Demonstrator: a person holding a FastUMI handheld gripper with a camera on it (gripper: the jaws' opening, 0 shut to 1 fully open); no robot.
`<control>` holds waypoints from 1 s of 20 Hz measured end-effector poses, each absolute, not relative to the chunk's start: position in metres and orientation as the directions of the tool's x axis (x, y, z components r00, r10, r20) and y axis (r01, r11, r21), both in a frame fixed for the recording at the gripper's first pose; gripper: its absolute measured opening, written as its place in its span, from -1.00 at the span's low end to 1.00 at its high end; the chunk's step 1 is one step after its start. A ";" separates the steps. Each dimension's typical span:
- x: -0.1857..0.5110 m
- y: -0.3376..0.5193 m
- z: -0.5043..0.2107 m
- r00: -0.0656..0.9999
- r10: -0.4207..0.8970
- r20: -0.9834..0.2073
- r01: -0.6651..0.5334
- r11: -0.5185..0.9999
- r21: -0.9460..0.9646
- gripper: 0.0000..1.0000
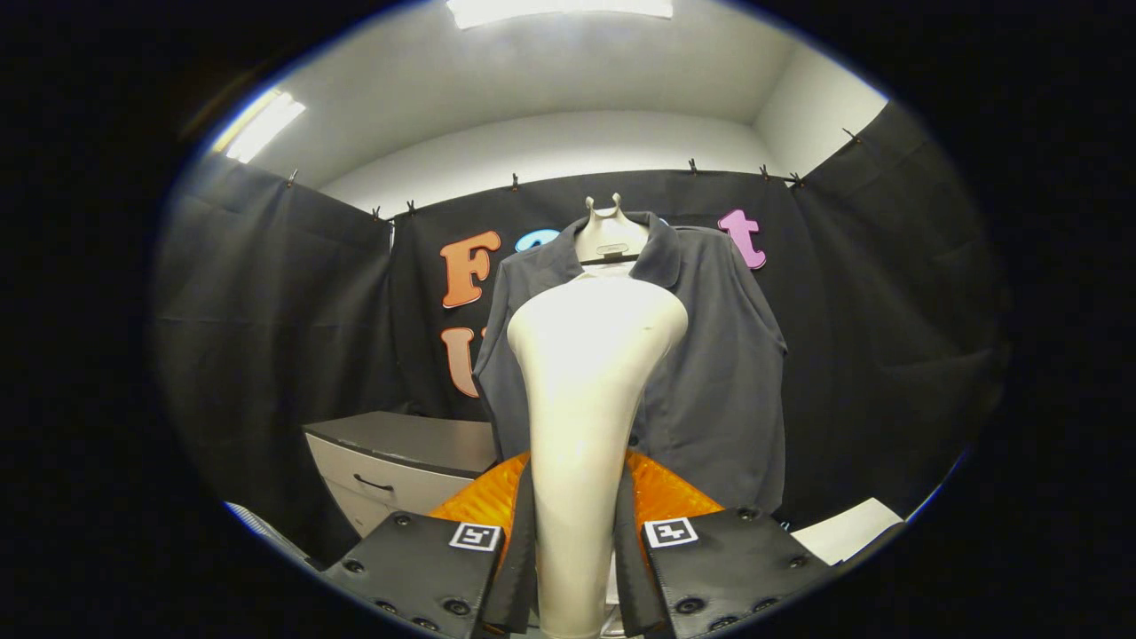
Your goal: Iron the clothes twice with a garment steamer, once on the left side and once on the right side.
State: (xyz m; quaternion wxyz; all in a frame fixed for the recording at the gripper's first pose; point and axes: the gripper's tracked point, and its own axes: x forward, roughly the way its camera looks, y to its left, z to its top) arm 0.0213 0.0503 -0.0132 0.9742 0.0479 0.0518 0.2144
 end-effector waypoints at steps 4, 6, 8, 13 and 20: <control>0.026 0.051 -0.021 0.906 0.413 -0.097 -0.401 0.908 0.122 -0.11; 0.027 0.052 -0.022 0.907 0.409 -0.102 -0.396 0.909 0.128 -0.10; 0.029 0.051 -0.025 0.907 0.408 -0.106 -0.395 0.910 0.124 -0.10; 0.031 0.050 -0.027 0.909 0.403 -0.112 -0.389 0.913 0.122 -0.10; 0.033 0.053 -0.024 0.908 0.407 -0.101 -0.395 0.911 0.121 -0.10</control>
